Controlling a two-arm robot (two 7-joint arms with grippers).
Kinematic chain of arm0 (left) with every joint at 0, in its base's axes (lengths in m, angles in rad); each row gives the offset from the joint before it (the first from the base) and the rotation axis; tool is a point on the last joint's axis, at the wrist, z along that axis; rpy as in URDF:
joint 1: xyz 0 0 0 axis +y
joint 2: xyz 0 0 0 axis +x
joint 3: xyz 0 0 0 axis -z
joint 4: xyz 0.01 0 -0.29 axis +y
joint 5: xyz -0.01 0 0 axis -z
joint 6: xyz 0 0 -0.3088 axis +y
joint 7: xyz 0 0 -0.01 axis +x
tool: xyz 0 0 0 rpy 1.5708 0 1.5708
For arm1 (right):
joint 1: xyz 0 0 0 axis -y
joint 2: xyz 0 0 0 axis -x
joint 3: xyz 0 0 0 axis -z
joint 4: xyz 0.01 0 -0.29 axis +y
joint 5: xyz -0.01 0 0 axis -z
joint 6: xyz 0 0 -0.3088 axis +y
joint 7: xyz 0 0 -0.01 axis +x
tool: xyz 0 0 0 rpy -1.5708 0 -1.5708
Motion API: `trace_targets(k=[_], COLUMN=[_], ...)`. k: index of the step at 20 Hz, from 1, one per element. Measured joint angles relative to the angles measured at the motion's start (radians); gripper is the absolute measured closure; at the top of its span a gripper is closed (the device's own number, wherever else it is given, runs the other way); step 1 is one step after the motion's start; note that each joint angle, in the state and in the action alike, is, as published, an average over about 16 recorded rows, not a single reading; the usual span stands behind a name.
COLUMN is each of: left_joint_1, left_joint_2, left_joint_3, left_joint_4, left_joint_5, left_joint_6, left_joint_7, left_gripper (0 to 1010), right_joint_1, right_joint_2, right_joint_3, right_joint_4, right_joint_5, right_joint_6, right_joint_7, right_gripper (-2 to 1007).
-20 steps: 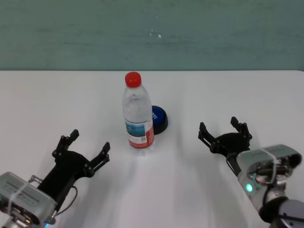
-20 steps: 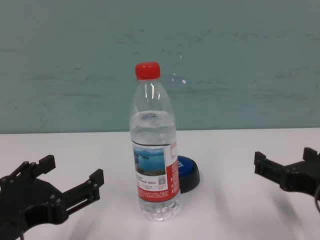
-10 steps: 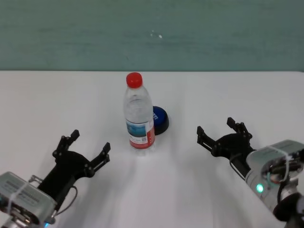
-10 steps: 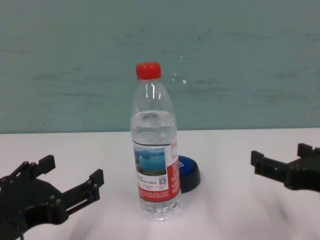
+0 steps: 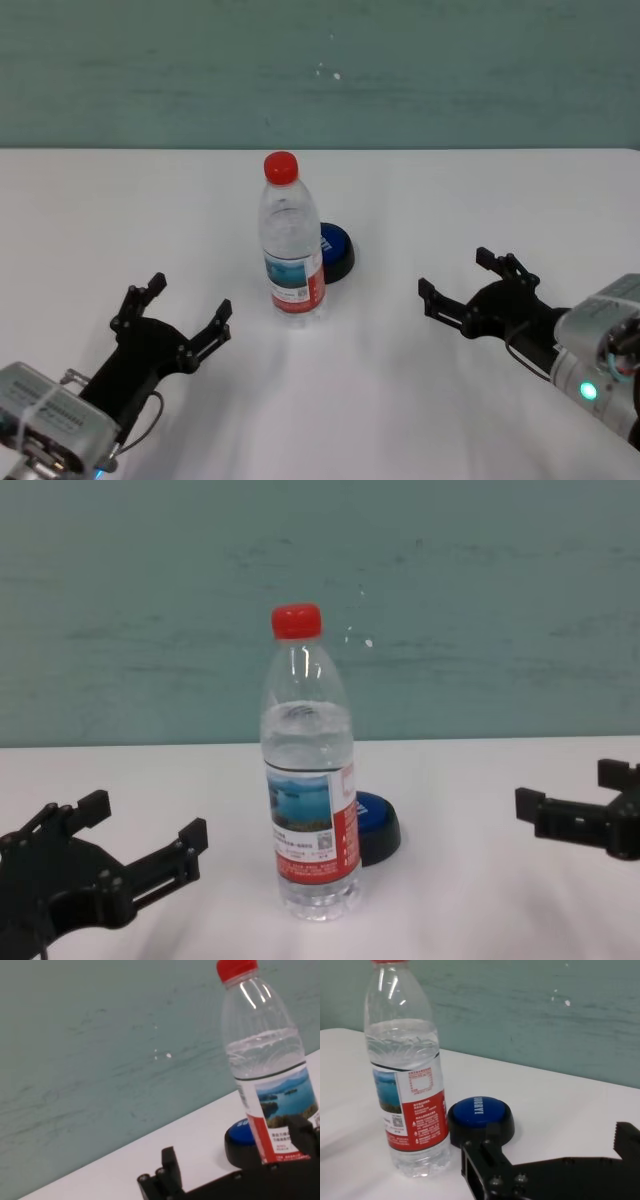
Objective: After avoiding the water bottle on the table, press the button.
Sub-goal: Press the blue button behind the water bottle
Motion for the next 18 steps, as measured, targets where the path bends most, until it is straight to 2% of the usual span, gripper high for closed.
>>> trace_targets(k=[4,11,15,18], left_joint_1=[0.000,0.000,0.000,0.000], left_joint_2=[0.000,0.000,0.000,0.000], left_joint_3=[0.000,0.000,0.000,0.000], left_joint_4=[0.000,0.000,0.000,0.000], left_joint_5=[0.000,0.000,0.000,0.000], left_joint_6=[0.000,0.000,0.000,0.000], left_joint_7=[0.000,0.000,0.000,0.000], left_gripper=[10,10,10,10], right_joint_1=[-0.013,-0.045,-0.058,-0.063], right_joint_2=[0.048,0.119,0.153,0.170], right_joint_3=[-0.001,-0.006,-0.006,-0.004], right_joint_4=[-0.040,-0.103,-0.126,-0.129], right_joint_5=[0.011,0.029,0.042,0.056], right_joint_6=[0.023,0.039,0.040,0.031], right_joint_7=[0.025,0.054,0.068,0.077], right_gripper=[1,1,1,1])
